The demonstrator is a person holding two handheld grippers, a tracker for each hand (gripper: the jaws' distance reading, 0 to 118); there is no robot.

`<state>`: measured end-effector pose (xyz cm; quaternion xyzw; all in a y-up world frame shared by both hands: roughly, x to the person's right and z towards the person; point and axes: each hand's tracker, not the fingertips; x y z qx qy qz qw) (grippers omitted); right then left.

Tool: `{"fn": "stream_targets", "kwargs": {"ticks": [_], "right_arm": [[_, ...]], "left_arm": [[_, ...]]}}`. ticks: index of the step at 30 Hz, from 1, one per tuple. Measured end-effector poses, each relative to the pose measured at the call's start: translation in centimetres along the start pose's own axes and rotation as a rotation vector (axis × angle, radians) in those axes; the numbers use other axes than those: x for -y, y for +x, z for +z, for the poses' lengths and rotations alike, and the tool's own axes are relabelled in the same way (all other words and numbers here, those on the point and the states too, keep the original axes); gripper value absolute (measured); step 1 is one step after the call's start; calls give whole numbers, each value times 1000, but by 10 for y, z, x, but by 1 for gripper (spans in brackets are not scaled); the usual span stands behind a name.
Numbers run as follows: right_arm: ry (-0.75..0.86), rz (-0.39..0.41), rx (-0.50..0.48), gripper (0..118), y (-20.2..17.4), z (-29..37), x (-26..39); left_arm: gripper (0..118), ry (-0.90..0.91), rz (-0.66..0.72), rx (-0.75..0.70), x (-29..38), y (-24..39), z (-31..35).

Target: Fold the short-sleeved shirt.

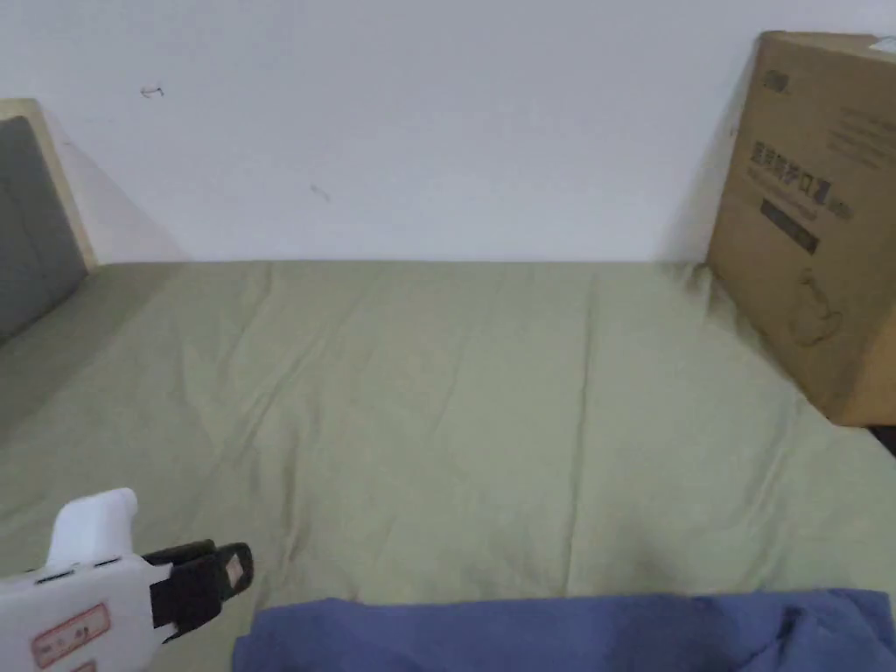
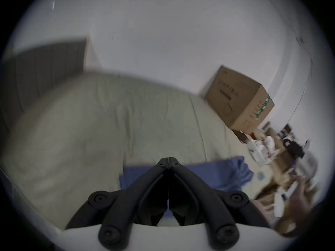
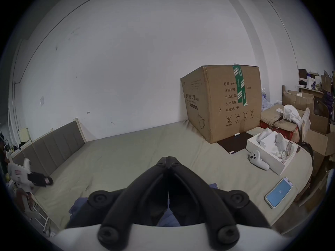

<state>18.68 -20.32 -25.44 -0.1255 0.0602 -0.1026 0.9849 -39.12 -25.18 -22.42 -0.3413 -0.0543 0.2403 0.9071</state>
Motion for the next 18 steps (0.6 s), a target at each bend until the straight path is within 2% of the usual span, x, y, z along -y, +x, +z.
{"fn": "stream_targets", "kwargs": {"ticks": [2,3,4,5,6,7,9,12,13,14,16,17,18], "right_arm": [[-18,1,-13,0,0,-1,1],[-34,12,-27,0,-6,1,-2],[-51,23,-41,0,-9,-1,-1],[-68,42,-51,0,-12,-3,0],[-87,69,-61,0,-19,-4,-1],[-105,98,-73,0,-25,-6,0],[-133,142,-94,0,-35,-11,2],[-163,162,-123,0,-53,-17,2],[-176,166,-133,0,-58,-20,2],[-190,167,-141,0,-62,-22,1],[-216,146,-167,0,-69,-28,0],[-227,133,-178,0,-72,-31,0],[-233,124,-188,0,-74,-34,-1]], "left_arm": [[0,-135,230,95,5,-53,-24],[5,-142,341,151,14,-78,-33],[24,-164,419,186,20,-98,-42],[54,-200,454,193,24,-112,-51],[98,-229,485,225,28,-120,-59],[118,-263,463,269,33,-131,-70],[116,-274,498,358,44,-138,-85],[118,-313,578,401,63,-155,-120],[118,-298,604,459,64,-176,-128],[118,-268,613,541,63,-177,-133],[118,-350,683,714,62,-170,-155],[118,-403,700,748,64,-161,-165],[117,-433,657,728,64,-152,-175]]}}
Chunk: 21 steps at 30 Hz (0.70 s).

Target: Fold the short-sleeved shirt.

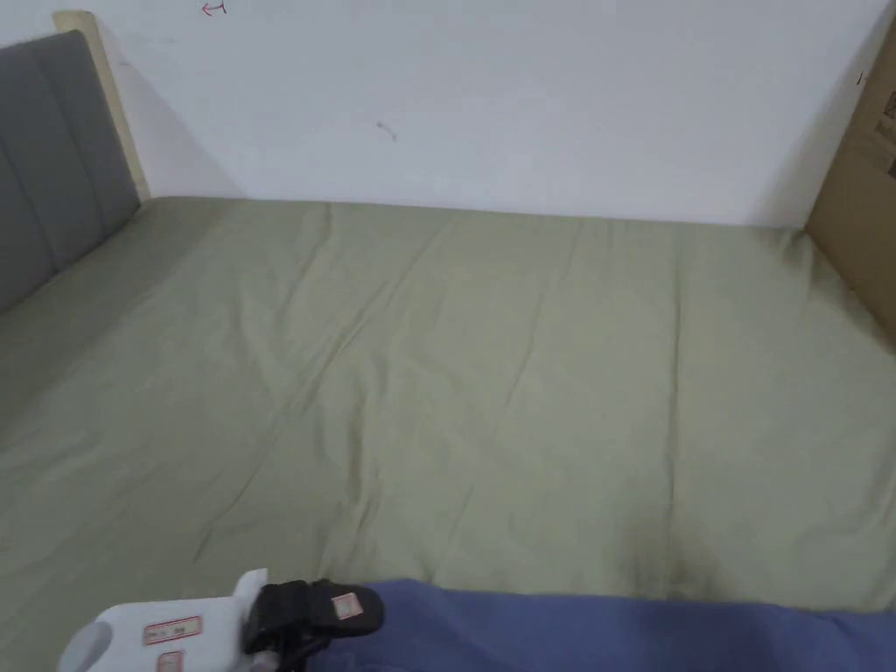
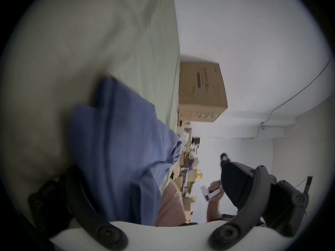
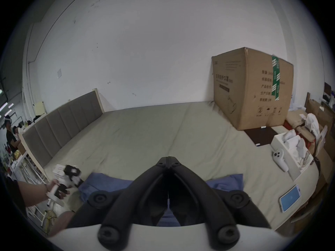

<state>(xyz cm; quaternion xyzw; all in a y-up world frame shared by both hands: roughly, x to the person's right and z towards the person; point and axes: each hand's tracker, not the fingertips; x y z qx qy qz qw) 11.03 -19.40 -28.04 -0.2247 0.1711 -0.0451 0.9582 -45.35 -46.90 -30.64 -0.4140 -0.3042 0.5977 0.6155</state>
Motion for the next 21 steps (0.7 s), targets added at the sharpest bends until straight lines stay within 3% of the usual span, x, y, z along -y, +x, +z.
{"fn": "stream_targets", "kwargs": {"ticks": [1,2,3,4,5,6,13,17,18,19,21], "right_arm": [[-2,-5,-8,0,-2,-2,-2],[-2,-4,-13,0,-4,-4,-3],[-2,-2,-17,0,-6,-5,-5],[-3,1,-22,0,-9,-6,-6],[-2,4,-30,0,-10,-5,-7],[-4,10,-37,0,-12,-5,-7],[-20,43,-90,0,-16,-4,-5],[-17,43,-110,0,-13,5,3],[-15,44,-115,0,-12,7,6],[-12,44,-121,0,-10,11,8],[-13,44,-123,0,-7,16,13]], "left_arm": [[113,-2,-69,-83,-2,1,-5],[99,20,-134,-133,-6,1,-6],[47,55,-154,-242,-7,0,-11],[7,66,-146,-464,-9,-10,-15],[6,61,-105,-395,-8,-23,-3],[6,115,-67,-218,-6,-8,-3],[6,173,-502,-742,47,112,-2],[6,192,-924,-1599,86,157,-25],[6,153,-966,-1690,88,154,-30],[6,142,-975,-1656,91,156,-35],[6,141,-820,-1350,91,171,-49]]}}
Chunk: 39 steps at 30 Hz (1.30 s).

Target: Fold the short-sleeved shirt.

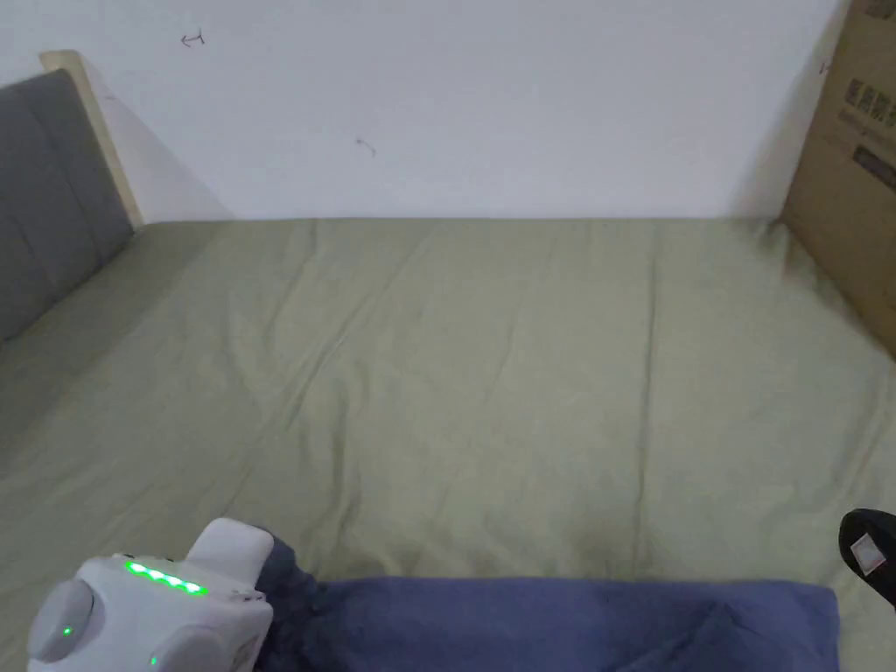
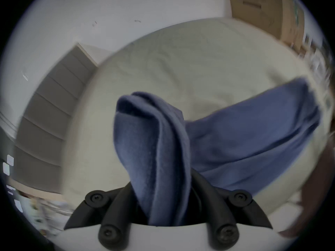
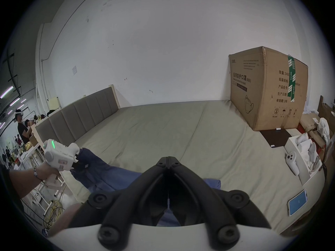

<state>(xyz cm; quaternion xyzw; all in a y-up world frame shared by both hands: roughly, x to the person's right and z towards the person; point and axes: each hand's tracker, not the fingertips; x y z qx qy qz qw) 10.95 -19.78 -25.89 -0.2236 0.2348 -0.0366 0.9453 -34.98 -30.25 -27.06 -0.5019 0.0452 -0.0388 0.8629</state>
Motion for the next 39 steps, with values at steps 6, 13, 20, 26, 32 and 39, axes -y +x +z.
{"fn": "stream_targets", "kwargs": {"ticks": [6,13,20,26,32,39], "right_arm": [[26,-52,2,0,15,22,6],[61,-85,27,0,33,42,7],[53,-143,32,0,46,35,16],[15,-166,35,0,51,30,28],[-15,-81,62,0,44,28,30],[-23,-56,11,0,30,18,24]], "left_arm": [[99,-50,209,606,-53,97,-6],[113,14,192,598,-68,115,10],[0,46,227,459,-41,88,-6],[0,-123,124,513,-20,145,-74],[0,-128,38,551,-20,191,-63],[0,-65,220,940,-24,172,-23]]}}
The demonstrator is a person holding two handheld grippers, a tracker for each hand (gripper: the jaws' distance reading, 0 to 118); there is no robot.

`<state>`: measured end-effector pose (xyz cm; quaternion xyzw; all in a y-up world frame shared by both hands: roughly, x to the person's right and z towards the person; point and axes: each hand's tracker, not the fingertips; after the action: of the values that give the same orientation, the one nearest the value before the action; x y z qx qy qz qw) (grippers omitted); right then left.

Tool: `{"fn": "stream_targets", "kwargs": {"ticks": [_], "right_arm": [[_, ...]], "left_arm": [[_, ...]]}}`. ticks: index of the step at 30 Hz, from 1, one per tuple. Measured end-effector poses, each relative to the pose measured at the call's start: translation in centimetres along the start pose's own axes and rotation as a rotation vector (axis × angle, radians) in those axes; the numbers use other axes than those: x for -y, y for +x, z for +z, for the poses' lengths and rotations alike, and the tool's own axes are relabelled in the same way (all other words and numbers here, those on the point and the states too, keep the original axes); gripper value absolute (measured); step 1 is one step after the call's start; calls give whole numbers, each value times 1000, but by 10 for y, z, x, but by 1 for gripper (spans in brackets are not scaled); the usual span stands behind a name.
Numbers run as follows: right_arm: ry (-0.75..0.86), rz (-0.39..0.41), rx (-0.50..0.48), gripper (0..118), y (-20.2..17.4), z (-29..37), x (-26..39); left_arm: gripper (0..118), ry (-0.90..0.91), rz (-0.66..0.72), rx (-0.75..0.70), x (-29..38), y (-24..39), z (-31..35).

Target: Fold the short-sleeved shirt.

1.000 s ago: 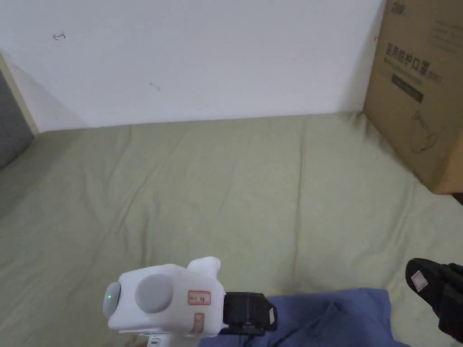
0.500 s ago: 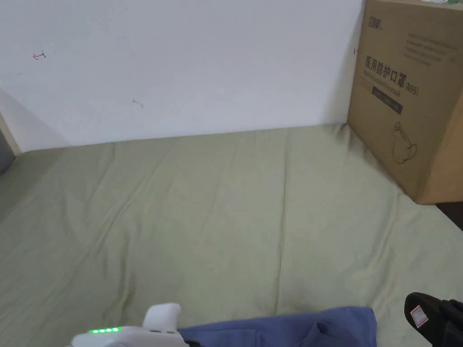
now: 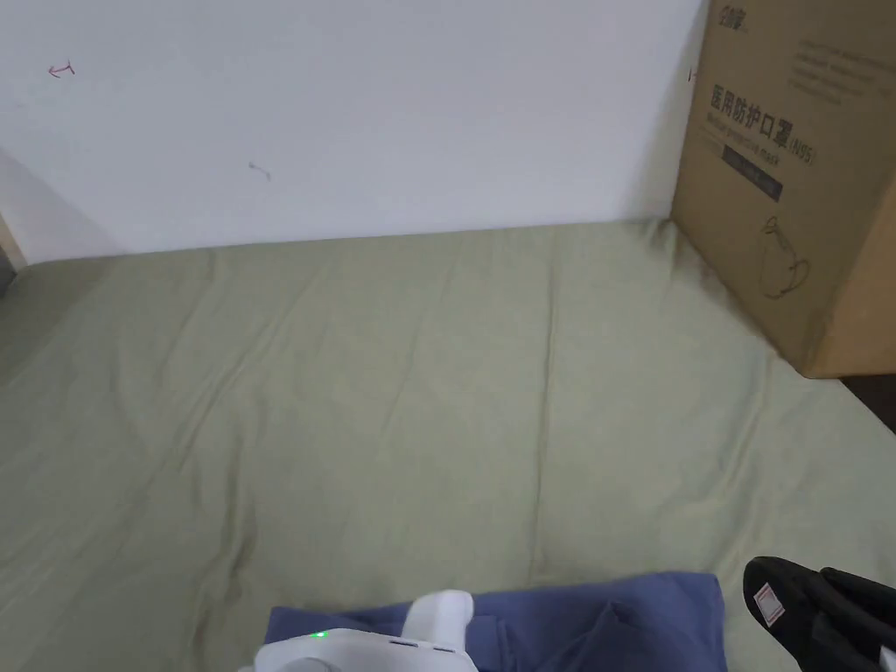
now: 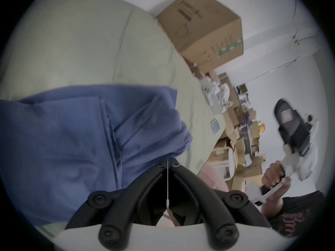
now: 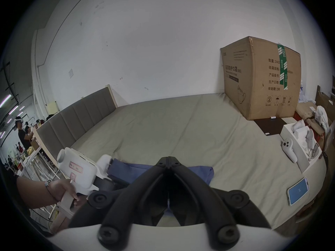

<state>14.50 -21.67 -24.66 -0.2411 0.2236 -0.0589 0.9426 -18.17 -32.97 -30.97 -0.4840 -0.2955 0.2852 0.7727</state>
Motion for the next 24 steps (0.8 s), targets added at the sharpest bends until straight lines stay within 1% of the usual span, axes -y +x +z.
{"fn": "stream_targets", "kwargs": {"ticks": [3,6,7,8,9,10,11,12,13,14,16,17,18,20,21,22,23,24], "right_arm": [[0,-1,-10,0,-3,-1,-2],[-8,4,-8,0,-5,-3,-3],[-15,5,-6,0,-6,-6,-3],[-22,4,-6,0,-6,-8,-3],[-29,2,-8,0,-6,-11,-3],[-37,0,-8,0,-7,-14,-3],[-45,-3,-8,0,-9,-17,-3],[-53,-7,-10,0,-12,-20,-3],[-61,-11,-16,0,-16,-23,-3],[-66,-16,-23,0,-19,-26,-3],[-77,-22,-52,0,-23,-32,-2],[-80,-13,-56,0,-26,-34,-2],[-86,2,-54,0,-30,-36,-1],[-103,22,-54,0,-39,-40,-2],[-115,24,-60,0,-43,-43,-2],[-128,24,-68,0,-46,-45,-3],[-137,23,-73,0,-48,-47,-3],[-142,24,-76,0,-51,-49,-4]], "left_arm": [[0,125,24,-3,-4,-30,51],[1,210,111,-56,-4,-81,110],[2,240,140,-59,-1,-100,128],[7,263,161,-50,-1,-118,144],[33,281,176,-49,2,-132,157],[67,277,178,-59,5,-145,169],[104,270,186,-62,6,-158,175],[118,248,205,-61,6,-170,177],[117,292,233,-32,12,-180,179],[118,235,271,-4,14,-191,174],[118,221,353,95,19,-211,161],[118,191,381,148,20,-220,147],[118,177,417,236,22,-226,131],[118,131,472,326,23,-254,106],[118,177,452,413,23,-253,97],[118,210,456,602,15,-246,89],[118,186,480,676,11,-246,81],[118,166,496,698,10,-245,69]]}}
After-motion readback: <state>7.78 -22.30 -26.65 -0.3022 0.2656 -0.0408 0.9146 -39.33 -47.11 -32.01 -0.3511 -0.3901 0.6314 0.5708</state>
